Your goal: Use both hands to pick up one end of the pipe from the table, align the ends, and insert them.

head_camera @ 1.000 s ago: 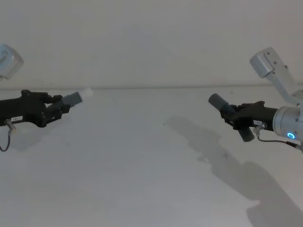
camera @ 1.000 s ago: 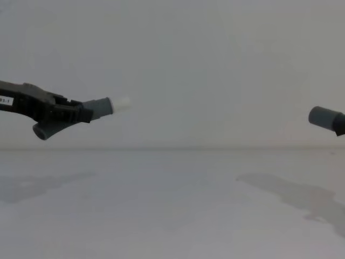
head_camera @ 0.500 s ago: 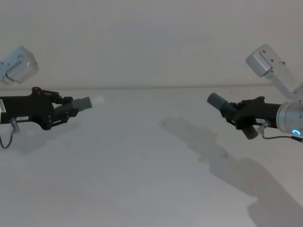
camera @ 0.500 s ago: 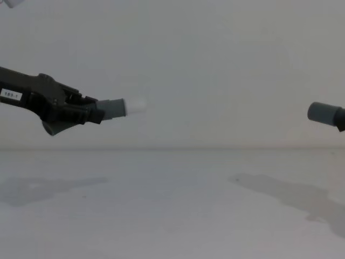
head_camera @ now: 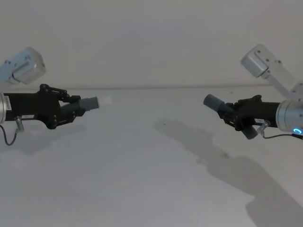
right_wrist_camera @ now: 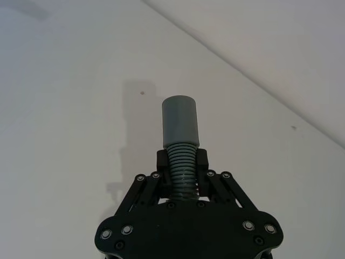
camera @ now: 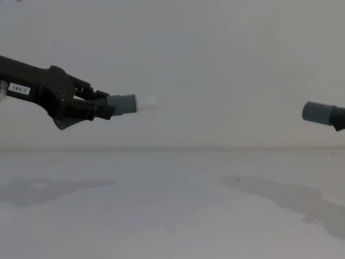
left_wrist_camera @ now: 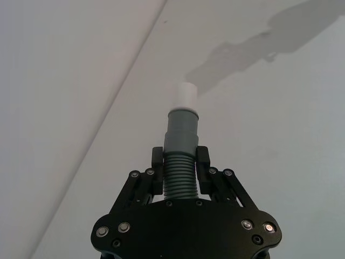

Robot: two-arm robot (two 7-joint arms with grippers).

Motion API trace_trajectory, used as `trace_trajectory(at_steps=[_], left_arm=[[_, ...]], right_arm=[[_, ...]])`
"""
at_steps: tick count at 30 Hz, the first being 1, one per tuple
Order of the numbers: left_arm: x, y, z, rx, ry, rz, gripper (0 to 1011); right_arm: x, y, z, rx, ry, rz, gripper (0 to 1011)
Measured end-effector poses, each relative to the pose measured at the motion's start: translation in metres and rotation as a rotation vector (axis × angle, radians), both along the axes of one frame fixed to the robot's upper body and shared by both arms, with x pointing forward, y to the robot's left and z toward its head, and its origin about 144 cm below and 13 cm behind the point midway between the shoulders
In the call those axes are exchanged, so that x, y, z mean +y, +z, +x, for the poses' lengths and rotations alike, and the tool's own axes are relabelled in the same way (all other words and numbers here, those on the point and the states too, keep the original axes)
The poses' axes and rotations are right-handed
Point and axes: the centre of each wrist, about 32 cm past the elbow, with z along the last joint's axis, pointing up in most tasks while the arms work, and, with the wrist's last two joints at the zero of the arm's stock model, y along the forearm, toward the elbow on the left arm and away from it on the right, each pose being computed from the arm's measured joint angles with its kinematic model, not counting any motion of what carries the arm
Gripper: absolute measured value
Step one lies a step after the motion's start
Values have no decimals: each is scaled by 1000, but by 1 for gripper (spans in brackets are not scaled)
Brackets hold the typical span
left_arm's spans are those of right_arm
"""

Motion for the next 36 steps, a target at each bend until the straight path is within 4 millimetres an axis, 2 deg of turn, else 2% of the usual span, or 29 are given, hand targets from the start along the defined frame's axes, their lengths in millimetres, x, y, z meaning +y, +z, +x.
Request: trace_trajectory(at_steps=[36], left_arm=[[-6,7,0,-45,-85,-34,323]], right_arm=[[27,11,14,1,157,-49,258]])
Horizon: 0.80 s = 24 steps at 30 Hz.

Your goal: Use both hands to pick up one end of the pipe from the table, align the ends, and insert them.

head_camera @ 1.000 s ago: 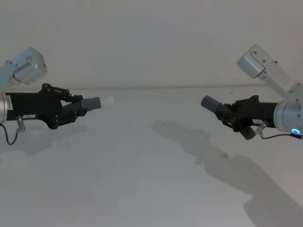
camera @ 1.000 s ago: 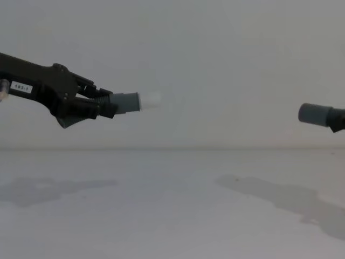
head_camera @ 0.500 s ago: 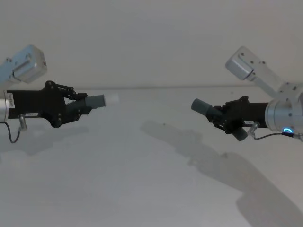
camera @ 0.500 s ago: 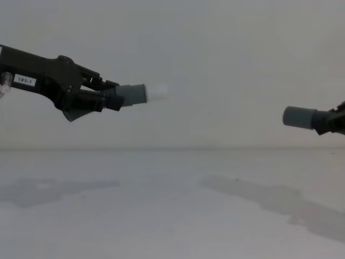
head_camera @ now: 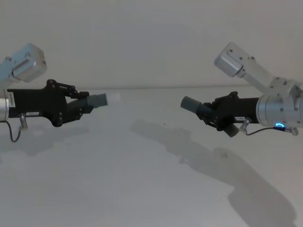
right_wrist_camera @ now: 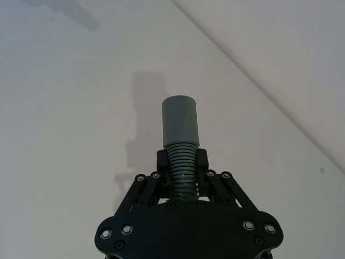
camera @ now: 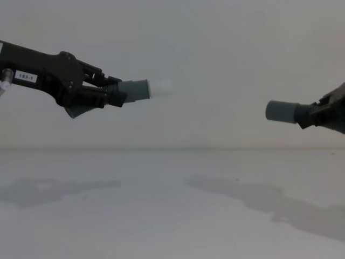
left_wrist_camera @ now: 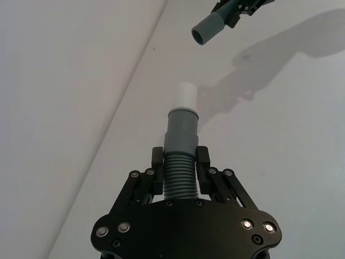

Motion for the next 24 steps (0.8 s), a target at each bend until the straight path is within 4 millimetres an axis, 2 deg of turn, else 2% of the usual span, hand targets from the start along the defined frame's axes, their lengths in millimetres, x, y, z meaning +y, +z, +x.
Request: trace_trajectory(at_steps=[24], left_arm=[[0,1,0,-4,-7,-4,323]], right_arm=[[2,-1,12,-13,35,-7,258]])
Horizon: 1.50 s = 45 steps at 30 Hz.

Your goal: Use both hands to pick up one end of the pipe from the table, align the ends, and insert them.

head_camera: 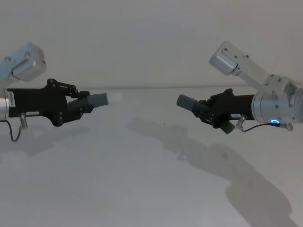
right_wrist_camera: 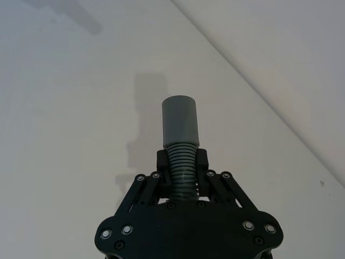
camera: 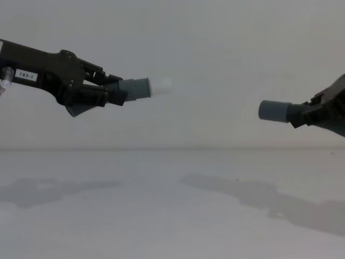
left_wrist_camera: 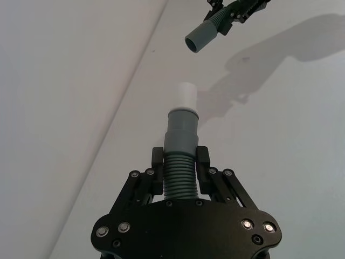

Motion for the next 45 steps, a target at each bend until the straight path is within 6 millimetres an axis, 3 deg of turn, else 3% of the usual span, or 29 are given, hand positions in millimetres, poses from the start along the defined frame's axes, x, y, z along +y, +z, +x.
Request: trace_trajectory(at_steps=[26,45], left_arm=[[0,0,0,0,0,-1,323],[0,0,0,0,0,-1,323]], right_arm=[[9,18,14,-58,284,-82,258],[24,31,44,-91,494,-66,258]])
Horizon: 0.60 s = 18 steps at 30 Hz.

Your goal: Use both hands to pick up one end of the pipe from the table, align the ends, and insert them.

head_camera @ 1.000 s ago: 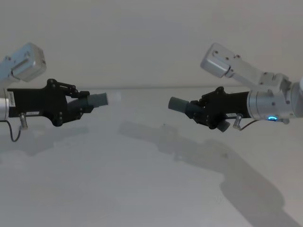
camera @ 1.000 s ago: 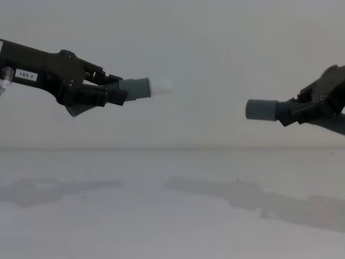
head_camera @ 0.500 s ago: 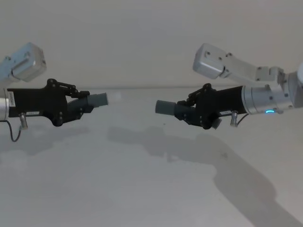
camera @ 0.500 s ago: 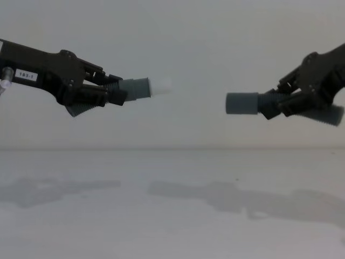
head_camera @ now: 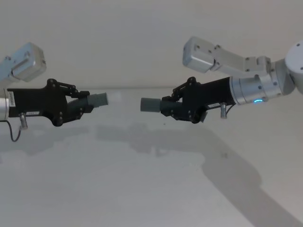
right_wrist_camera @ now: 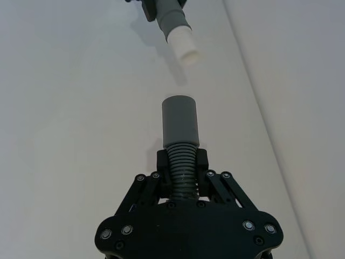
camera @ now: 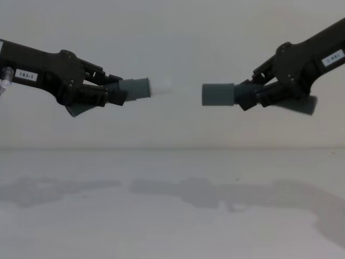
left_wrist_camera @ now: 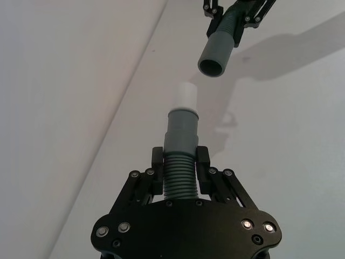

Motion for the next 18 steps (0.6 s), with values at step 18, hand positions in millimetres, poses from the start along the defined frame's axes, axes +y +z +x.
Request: trace_trajectory(at_steps=[18], left_arm=[[0,0,0,0,0,0,323]], right_arm=[[12,5,23,10,95,-28,258]])
